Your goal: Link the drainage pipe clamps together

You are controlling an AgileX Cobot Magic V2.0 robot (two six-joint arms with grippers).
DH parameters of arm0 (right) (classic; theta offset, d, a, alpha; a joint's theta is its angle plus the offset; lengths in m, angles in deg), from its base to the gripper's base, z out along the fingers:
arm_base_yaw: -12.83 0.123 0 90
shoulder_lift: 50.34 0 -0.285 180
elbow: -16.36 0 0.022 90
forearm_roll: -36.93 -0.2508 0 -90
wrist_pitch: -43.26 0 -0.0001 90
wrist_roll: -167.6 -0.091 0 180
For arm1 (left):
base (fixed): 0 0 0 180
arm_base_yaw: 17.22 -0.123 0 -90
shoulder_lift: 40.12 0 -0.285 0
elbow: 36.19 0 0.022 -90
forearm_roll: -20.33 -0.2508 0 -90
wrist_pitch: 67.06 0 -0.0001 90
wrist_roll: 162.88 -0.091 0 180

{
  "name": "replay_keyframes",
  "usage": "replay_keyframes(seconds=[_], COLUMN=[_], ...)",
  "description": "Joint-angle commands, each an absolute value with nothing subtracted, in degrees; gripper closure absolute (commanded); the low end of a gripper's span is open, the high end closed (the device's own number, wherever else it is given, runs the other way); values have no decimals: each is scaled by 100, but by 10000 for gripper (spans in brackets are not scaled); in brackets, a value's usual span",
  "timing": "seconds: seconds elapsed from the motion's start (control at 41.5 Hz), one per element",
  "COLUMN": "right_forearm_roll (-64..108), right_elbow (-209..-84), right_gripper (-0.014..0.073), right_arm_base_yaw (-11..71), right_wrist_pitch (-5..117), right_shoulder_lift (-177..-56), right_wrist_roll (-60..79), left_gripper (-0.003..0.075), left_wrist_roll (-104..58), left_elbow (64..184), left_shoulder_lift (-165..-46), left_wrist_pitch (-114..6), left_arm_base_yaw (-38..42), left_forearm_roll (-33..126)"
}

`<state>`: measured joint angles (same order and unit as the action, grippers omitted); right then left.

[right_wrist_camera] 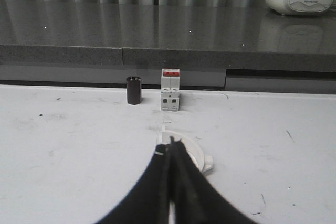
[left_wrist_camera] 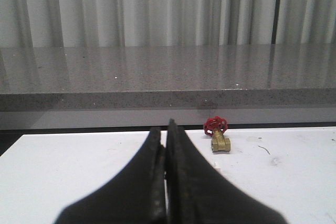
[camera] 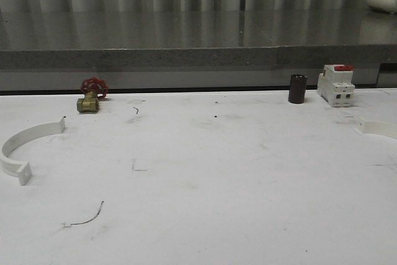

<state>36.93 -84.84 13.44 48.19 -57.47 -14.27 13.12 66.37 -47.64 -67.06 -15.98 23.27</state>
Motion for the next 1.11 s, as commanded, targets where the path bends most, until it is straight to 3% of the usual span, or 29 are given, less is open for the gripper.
replay_keyframes(seconds=[0.0, 0.289, 0.457, 0.746, 1.083], right_forearm_roll=[3780, 3693, 3411, 3409, 3425], right_elbow=[-8508, -8537, -9200, -11088, -13192], right_gripper=[711, 711, 711, 711, 711], right_arm_base_yaw=[1313, 1313, 1313, 1313, 1313], right_wrist_pitch=[4326, 4136, 4782, 6094, 7791], right_shoulder_lift=[-5662, -5662, -5662, -6031, -7959], right_wrist_roll=[-1408, -1408, -1408, -1408, -1403], left_gripper=[741, 741, 741, 741, 741], left_wrist_roll=[1341, 1341, 1341, 1341, 1341], left_elbow=[6510, 6510, 6949, 8832, 11097], left_shoulder_lift=[-4708, -4708, -4708, -5094, -6853], left_wrist_pitch=[-7147, -7259, -7255, -5942, -3952], left_arm_base_yaw=[-1605, -1605, -1605, -1605, -1605], left_forearm_roll=[2366, 2366, 2366, 2327, 2327])
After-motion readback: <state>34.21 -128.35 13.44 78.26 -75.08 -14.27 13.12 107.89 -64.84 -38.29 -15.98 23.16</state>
